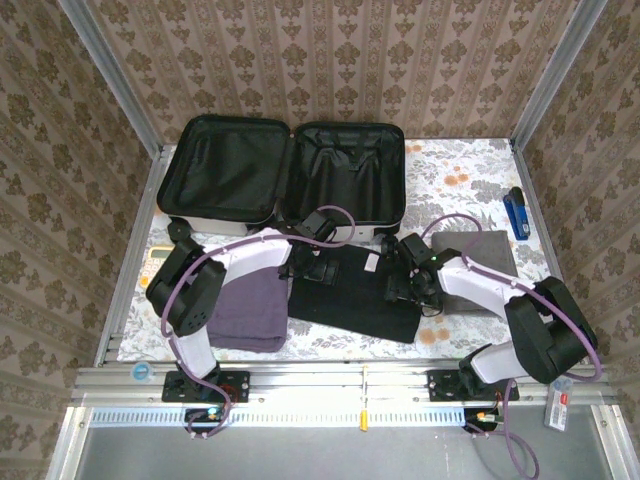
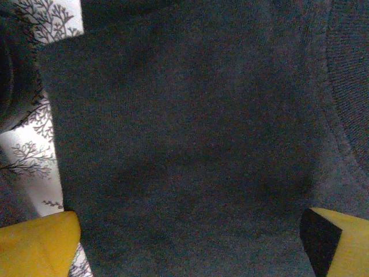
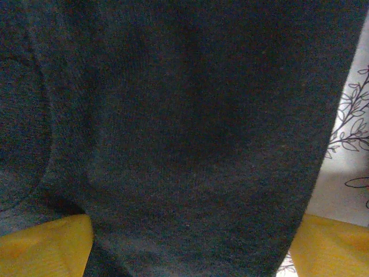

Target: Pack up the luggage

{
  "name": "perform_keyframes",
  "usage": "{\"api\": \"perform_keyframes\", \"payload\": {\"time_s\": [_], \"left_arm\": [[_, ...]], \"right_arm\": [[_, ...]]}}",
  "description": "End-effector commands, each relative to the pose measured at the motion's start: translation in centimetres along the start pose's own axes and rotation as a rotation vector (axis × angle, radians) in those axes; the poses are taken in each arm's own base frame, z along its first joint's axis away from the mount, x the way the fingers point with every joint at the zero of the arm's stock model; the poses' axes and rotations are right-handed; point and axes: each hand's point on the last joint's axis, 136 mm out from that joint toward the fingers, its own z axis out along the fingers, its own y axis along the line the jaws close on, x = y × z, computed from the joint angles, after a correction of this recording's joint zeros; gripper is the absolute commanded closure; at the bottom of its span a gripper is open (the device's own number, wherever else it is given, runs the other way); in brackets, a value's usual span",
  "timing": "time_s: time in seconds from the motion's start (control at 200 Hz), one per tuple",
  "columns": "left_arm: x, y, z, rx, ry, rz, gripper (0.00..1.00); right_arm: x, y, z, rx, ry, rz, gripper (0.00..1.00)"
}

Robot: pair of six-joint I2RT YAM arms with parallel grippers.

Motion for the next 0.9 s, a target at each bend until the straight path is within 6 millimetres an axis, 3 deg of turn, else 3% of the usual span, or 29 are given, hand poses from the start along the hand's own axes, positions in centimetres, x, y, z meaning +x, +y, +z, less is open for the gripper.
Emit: {"api": "perform_keyframes", "payload": {"time_s": [0.0,0.295,0.525,0.645,0.89], "left_arm": [[1.3,0.1,1.5,0.018,0.048,-0.029,0.0],[2.1,-2.8,2.9,0.116,0.061,-0.057,0.01],[2.3,-3.9,2.6,0.144,0.042,-0.05,0.12],[2.5,-4.6,2.2,0.171,0.024,-0.045,0.25],[2.9,-5.4,2.0,0.206,0.012,-0.028,0.67]], "right_arm": [[-0.8,2.6,0.7,-0.071,-0.019,-0.013,0.13],[-1.2,6.0,0.6,-0.127,-0.027,-0.058,0.17],[-1.4,6.9,0.4,-0.15,-0.045,-0.069,0.29],[-1.4,7.1,0.3,-0.161,-0.052,-0.069,0.36],[-1.2,7.2,0.5,-0.174,-0.052,-0.07,0.62]]}}
